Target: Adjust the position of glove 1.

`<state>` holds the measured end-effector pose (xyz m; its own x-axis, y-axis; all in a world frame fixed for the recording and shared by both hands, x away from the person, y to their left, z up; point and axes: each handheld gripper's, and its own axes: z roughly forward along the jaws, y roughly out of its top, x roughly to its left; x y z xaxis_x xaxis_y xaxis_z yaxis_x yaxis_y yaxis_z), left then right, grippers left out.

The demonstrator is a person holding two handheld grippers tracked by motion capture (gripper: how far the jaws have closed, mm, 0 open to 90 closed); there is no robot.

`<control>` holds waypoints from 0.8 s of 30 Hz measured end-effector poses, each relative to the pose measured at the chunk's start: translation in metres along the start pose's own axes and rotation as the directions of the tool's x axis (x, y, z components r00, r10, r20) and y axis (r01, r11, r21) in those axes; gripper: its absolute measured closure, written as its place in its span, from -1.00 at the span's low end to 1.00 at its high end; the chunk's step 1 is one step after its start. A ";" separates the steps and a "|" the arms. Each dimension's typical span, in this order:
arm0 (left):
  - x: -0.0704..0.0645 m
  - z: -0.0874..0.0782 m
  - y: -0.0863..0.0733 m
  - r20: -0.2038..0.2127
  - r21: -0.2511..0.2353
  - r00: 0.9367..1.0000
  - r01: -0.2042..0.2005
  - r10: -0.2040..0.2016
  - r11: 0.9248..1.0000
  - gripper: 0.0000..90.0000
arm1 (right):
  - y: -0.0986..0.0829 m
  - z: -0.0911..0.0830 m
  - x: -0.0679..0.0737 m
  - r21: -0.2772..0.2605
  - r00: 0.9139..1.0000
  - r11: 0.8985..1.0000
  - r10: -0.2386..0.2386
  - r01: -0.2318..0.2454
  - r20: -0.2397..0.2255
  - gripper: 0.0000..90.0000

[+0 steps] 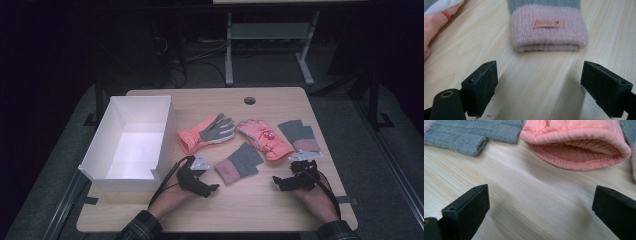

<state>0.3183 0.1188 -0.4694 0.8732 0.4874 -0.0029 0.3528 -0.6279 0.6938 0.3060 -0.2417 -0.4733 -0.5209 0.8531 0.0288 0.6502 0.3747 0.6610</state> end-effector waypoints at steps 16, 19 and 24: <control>0.010 0.008 0.052 0.080 -0.053 0.997 0.004 0.000 0.999 -0.52 | -0.002 0.002 -0.003 0.000 1.000 1.000 0.007 -0.007 -0.003 -0.98; 0.013 0.013 0.059 0.085 -0.049 0.996 -0.001 0.005 0.999 -0.33 | -0.002 0.002 -0.002 0.000 1.000 1.000 0.008 -0.008 -0.005 -0.98; 0.014 0.023 0.066 0.085 -0.040 0.996 -0.002 0.005 0.999 0.04 | -0.002 0.001 -0.003 -0.006 1.000 1.000 0.015 -0.015 -0.003 -0.98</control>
<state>0.3617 0.0702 -0.4402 0.9004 0.4308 -0.0607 0.3376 -0.6037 0.7222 0.3068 -0.2449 -0.4756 -0.5124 0.8578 0.0410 0.6546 0.3592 0.6652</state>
